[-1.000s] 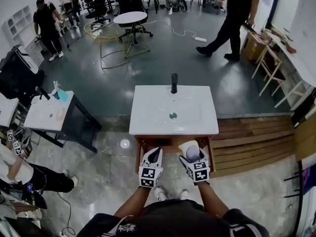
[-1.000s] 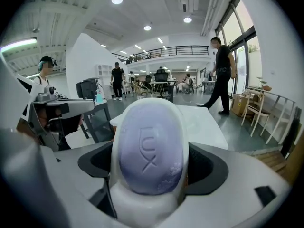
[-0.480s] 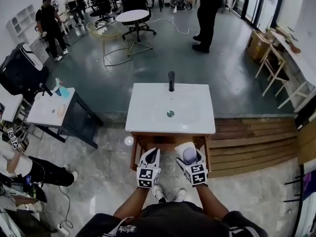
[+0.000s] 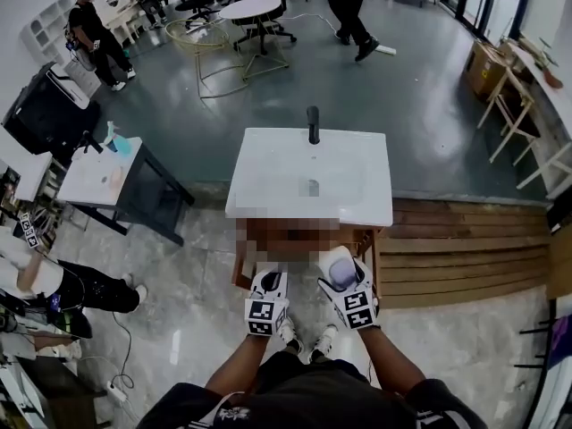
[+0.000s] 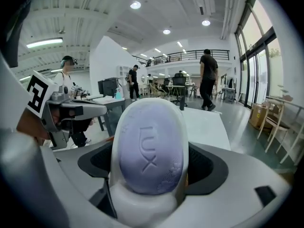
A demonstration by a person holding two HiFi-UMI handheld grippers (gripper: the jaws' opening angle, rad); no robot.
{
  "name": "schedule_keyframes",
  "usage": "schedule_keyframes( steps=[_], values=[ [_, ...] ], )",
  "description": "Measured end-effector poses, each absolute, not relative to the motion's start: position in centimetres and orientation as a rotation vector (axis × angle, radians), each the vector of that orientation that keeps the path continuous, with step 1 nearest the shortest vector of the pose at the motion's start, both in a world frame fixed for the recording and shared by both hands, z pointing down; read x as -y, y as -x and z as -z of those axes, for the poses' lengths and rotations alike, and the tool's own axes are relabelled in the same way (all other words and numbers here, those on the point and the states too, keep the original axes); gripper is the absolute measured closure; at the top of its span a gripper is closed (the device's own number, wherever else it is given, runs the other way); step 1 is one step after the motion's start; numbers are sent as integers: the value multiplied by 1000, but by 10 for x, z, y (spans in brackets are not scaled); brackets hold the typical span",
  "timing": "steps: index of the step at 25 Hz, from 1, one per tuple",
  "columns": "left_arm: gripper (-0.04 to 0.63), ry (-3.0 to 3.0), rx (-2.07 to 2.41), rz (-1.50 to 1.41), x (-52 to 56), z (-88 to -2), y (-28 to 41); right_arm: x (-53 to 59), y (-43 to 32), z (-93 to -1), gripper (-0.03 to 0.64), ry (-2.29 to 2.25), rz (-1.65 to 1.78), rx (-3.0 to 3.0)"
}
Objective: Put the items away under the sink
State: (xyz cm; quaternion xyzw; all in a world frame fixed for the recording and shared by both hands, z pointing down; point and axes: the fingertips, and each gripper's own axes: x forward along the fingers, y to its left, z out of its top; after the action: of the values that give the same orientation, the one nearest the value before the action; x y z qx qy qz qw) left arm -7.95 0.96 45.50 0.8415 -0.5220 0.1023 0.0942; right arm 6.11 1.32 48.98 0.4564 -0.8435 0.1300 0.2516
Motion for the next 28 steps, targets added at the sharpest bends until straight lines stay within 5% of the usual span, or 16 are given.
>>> schedule_keyframes(
  steps=[15, 28],
  values=[
    [589, -2481, 1515, -347, 11, -512, 92, 6, -63, -557, 146, -1440, -540, 2159],
    [589, -2459, 1470, -337, 75, -660, 100, 66, -76, -696, 146, -1600, -545, 2062]
  ],
)
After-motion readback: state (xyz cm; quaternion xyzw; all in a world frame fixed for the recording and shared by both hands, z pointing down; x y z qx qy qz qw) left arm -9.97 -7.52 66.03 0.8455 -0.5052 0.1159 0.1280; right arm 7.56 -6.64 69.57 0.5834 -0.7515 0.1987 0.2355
